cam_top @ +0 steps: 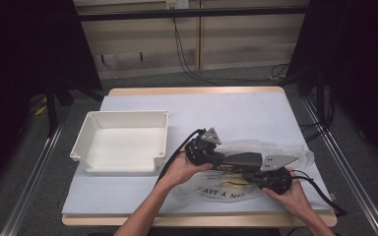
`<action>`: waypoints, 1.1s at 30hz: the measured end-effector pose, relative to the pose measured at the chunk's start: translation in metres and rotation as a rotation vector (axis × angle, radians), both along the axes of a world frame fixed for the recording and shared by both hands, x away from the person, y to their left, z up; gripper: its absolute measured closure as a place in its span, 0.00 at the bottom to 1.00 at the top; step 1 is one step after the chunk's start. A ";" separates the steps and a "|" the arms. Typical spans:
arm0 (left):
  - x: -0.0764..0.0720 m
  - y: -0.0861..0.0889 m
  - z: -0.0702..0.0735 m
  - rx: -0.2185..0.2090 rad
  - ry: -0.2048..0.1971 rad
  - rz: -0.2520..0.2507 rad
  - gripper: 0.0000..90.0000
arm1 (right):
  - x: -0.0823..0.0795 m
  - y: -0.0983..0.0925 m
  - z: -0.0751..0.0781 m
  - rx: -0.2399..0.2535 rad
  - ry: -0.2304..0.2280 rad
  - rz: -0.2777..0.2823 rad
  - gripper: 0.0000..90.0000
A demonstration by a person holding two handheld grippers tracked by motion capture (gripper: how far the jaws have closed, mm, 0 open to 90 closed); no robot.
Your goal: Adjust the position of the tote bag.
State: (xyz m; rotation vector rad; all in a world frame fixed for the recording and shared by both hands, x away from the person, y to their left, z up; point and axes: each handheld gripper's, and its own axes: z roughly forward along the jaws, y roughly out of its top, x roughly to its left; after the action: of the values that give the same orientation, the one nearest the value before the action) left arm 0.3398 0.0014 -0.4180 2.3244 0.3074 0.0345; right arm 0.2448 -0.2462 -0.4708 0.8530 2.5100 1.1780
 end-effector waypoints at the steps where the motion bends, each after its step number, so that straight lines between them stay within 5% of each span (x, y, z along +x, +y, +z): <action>1: 0.004 0.000 -0.001 -0.005 0.000 0.006 0.95 | -0.001 0.001 -0.001 -0.005 0.002 0.005 1.00; 10: 0.036 0.005 -0.005 -0.005 0.039 0.083 0.96 | -0.007 0.005 -0.007 -0.014 0.023 0.040 0.98; 17: 0.048 0.003 -0.005 0.037 0.030 0.117 0.98 | -0.014 0.007 -0.009 -0.026 0.037 0.059 0.97; 21: 0.056 0.002 -0.010 0.026 0.056 0.129 0.98 | -0.018 0.008 -0.010 -0.037 0.037 0.069 0.97; 33: 0.069 0.004 -0.014 0.047 0.040 0.154 0.99 | -0.029 0.008 -0.009 -0.043 0.034 0.092 0.90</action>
State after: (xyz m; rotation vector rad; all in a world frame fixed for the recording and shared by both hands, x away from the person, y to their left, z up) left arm 0.4092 0.0053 -0.4319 2.3453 0.5104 0.0721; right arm 0.2156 -0.2381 -0.4801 0.7608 2.6169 1.1421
